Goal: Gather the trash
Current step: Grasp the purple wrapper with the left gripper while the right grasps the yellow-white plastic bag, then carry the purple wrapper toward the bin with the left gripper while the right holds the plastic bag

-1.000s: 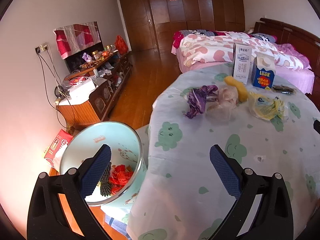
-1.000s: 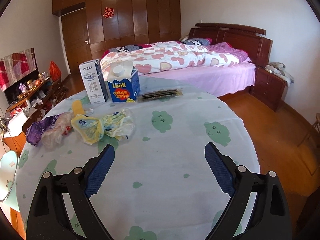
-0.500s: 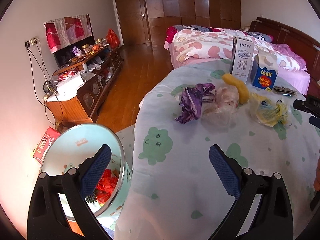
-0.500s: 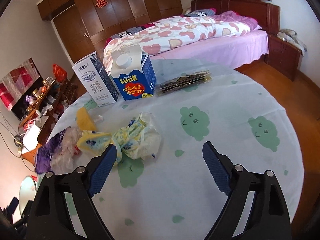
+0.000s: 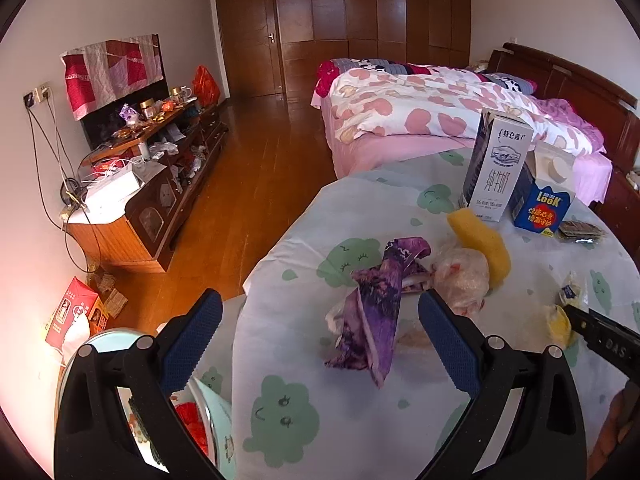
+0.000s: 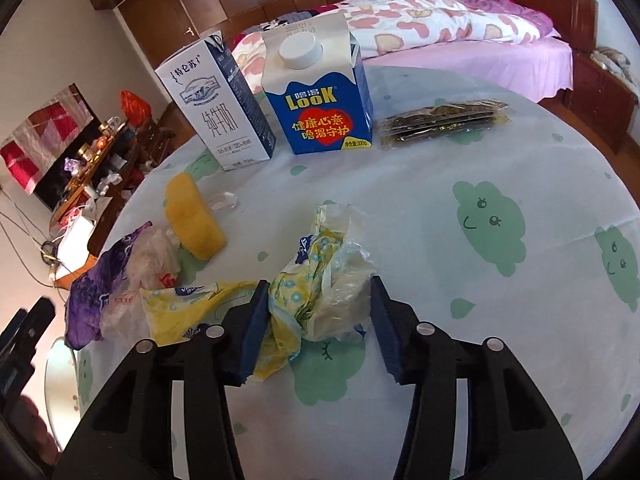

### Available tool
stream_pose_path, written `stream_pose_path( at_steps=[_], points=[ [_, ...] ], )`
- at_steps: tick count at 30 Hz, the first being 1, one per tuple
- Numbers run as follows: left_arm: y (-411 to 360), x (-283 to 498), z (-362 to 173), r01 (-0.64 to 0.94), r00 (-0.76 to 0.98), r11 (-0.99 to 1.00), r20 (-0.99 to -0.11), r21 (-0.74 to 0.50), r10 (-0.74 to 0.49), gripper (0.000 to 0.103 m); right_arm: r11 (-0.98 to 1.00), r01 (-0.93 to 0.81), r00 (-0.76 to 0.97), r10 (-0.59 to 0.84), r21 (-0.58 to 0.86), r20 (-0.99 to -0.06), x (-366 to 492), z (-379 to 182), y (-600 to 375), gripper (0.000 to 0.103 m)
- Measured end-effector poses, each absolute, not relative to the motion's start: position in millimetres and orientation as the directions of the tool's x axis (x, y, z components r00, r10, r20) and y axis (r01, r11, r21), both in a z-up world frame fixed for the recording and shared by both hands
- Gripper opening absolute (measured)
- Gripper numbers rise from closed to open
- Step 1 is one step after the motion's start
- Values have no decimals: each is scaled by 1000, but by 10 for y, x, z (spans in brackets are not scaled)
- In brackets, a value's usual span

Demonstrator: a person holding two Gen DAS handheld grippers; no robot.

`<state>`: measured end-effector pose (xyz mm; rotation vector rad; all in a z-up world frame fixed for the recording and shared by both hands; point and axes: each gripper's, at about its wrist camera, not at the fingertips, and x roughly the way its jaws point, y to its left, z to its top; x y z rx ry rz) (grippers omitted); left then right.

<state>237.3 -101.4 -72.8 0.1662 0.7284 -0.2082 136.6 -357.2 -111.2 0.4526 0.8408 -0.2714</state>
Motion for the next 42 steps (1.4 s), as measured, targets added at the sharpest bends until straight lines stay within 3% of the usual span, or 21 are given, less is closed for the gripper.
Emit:
stream_pose_path(
  at_steps=[3, 8, 12, 15, 27, 42],
  points=[
    [-1132, 2533, -789, 264, 706, 962, -694, 73, -141, 94, 870, 402, 651, -51, 287, -757, 1290, -1086, -3583, 41],
    [-1282, 2720, -962, 304, 653, 950, -742, 69, -155, 76, 887, 447, 678, -253, 114, -690, 1038, -889, -3573, 41],
    [-1343, 2746, -1095, 339, 608, 940, -770, 30, -195, 42, 896, 438, 675, -276, 71, -684, 977, -895, -3539, 41],
    [-1359, 2703, -1167, 364, 582, 931, -780, -4, -231, 24, 888, 453, 666, -282, 74, -691, 956, -901, -3546, 41],
    [-1105, 2173, -647, 309, 703, 951, -671, -10, -235, 24, 887, 461, 656, -341, -1, -674, 1123, -944, -3537, 41],
    [-827, 1421, -556, 307, 714, 952, -665, 13, -221, 24, 887, 455, 647, -391, -80, -655, 1124, -917, -3401, 41]
  ],
)
